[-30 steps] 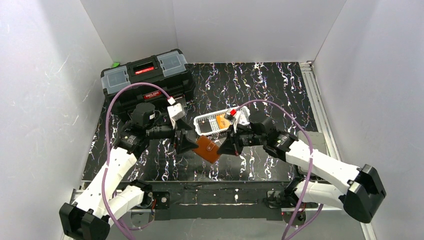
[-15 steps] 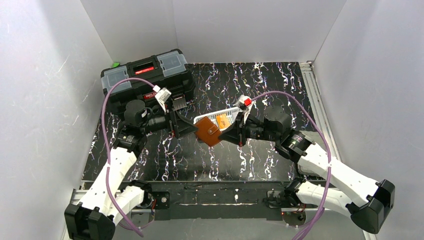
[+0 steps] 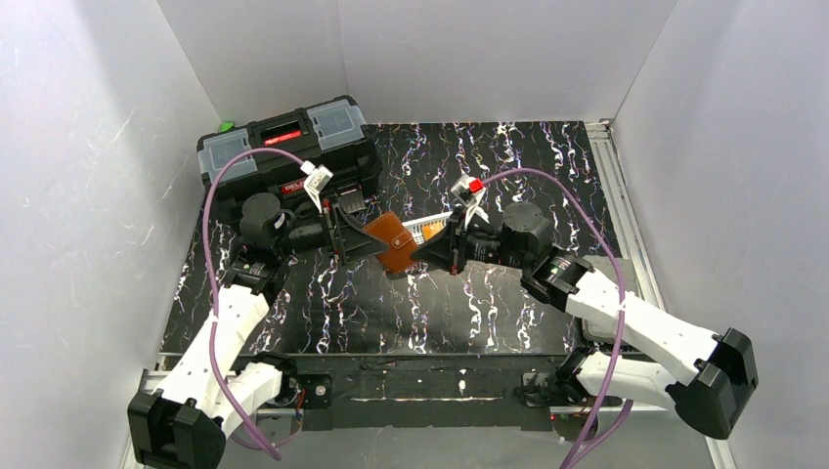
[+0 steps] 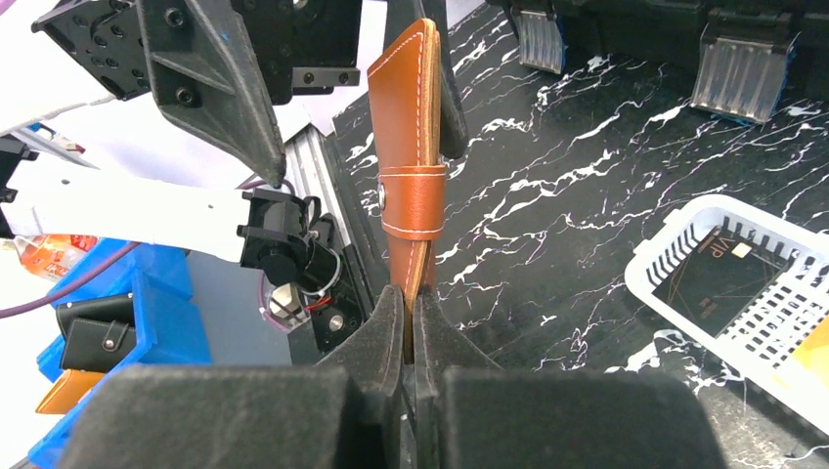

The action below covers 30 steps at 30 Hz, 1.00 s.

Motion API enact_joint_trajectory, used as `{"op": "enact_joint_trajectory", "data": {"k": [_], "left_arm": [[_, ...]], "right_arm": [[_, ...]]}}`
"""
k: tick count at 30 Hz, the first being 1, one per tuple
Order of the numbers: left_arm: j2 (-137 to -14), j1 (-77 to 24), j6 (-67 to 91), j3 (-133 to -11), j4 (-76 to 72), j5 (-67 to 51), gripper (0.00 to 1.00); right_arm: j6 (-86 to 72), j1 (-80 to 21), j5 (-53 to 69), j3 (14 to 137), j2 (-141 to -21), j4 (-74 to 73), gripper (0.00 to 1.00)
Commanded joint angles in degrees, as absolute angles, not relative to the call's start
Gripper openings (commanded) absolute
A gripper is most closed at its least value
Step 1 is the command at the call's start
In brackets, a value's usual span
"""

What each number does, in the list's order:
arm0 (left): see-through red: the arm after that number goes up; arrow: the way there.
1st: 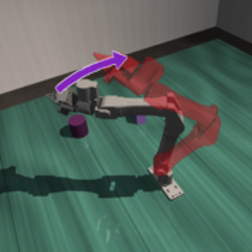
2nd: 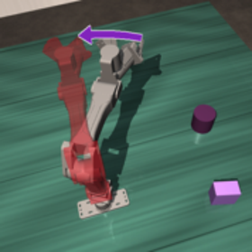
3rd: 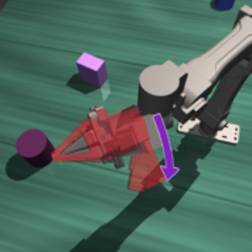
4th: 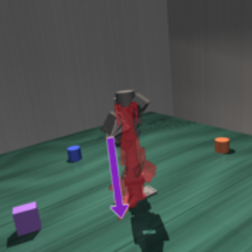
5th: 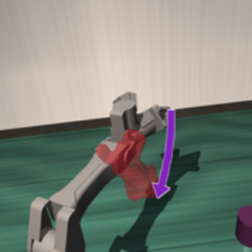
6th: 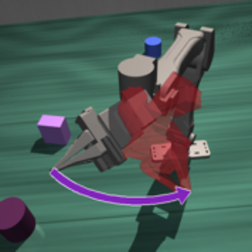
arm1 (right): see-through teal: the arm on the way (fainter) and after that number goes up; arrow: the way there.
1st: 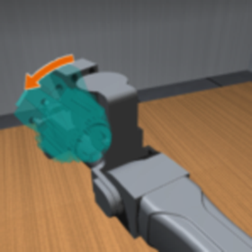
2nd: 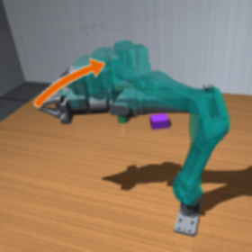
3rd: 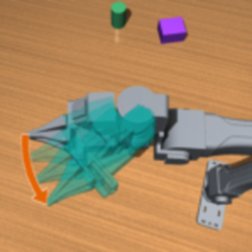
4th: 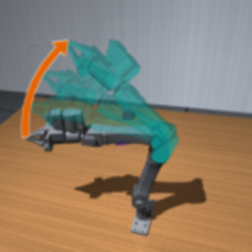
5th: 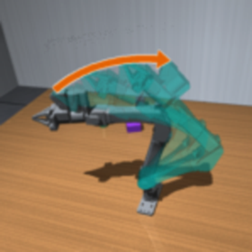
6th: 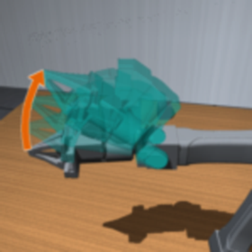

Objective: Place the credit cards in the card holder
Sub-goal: Pick up the card holder from the center of the board, then open the card holder at the center of the board.

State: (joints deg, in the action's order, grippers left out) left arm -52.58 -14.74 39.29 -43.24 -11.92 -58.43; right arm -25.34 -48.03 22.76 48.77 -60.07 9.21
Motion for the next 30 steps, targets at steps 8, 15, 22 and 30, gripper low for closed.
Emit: {"op": "enact_joint_trajectory", "data": {"k": [8, 15, 22, 30], "left_arm": [[-53.73, -14.64, 42.90, -42.74, -20.03, -66.15, 0.44], [-53.53, -14.69, 43.93, -43.31, -19.96, -65.61, 0.00], [-52.62, -14.62, 35.94, -45.84, -9.50, -59.98, 0.00], [-51.41, -15.44, 25.73, -46.59, -1.54, -51.81, 0.00]], "right_arm": [[-26.29, -48.96, 19.07, 50.13, -59.96, 14.66, 0.01], [-26.10, -48.96, 18.68, 49.75, -61.23, 12.51, 0.01], [-21.55, -48.95, -2.18, 58.34, -63.21, -10.70, 0.50], [-23.00, -51.82, -18.14, 76.41, -68.60, -34.00, 0.59]]}}
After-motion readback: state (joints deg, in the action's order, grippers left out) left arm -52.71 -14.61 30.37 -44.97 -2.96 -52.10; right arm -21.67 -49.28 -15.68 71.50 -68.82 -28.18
